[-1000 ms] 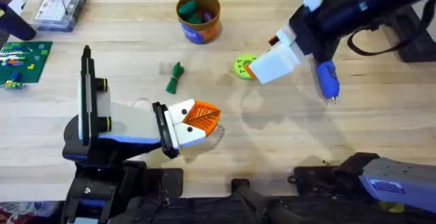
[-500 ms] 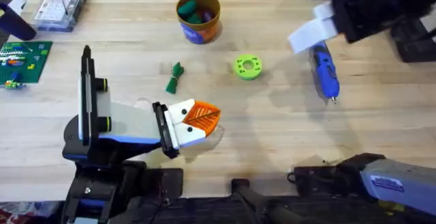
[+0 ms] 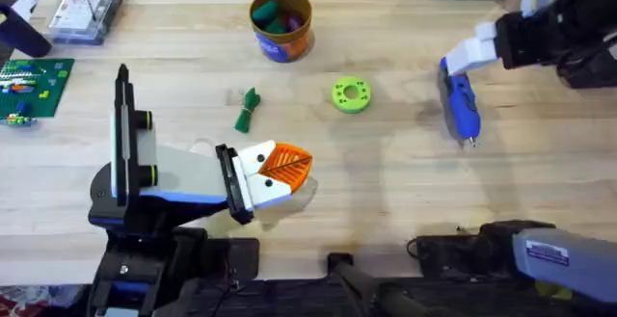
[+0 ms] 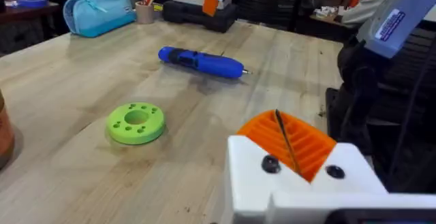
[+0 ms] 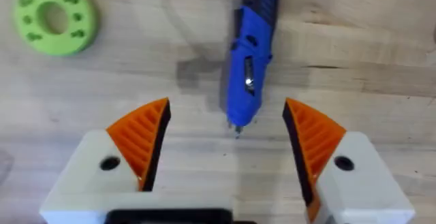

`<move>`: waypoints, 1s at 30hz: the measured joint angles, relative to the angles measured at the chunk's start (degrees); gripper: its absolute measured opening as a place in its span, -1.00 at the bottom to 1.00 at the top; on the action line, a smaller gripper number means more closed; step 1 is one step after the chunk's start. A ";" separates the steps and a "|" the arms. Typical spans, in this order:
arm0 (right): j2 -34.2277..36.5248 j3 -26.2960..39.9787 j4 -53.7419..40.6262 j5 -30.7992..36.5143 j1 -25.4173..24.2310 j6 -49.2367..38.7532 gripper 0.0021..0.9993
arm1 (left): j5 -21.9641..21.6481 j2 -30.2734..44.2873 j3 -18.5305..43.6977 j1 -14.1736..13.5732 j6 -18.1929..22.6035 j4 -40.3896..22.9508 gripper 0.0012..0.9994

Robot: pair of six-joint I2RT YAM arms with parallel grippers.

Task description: Pick up the gripper from the table and insert it into the empty holder that is missing its gripper. Then pick up a screw, insert it into the mounting hole, and use the screwdriver to tighten it. Finally, clean up the table by picking up the vegetable and placing it into the bucket.

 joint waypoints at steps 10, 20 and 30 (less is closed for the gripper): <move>13.75 -3.21 12.28 0.63 -8.30 -7.35 0.95 | -0.02 0.00 0.00 0.00 0.00 0.00 -0.98; 22.48 -3.23 16.77 -1.80 -8.29 -8.23 0.95 | 0.00 0.00 0.00 0.00 0.00 0.00 -0.98; 29.47 -3.23 20.82 -2.56 -8.29 -9.78 0.95 | 0.00 0.00 0.00 0.00 0.00 0.00 -0.98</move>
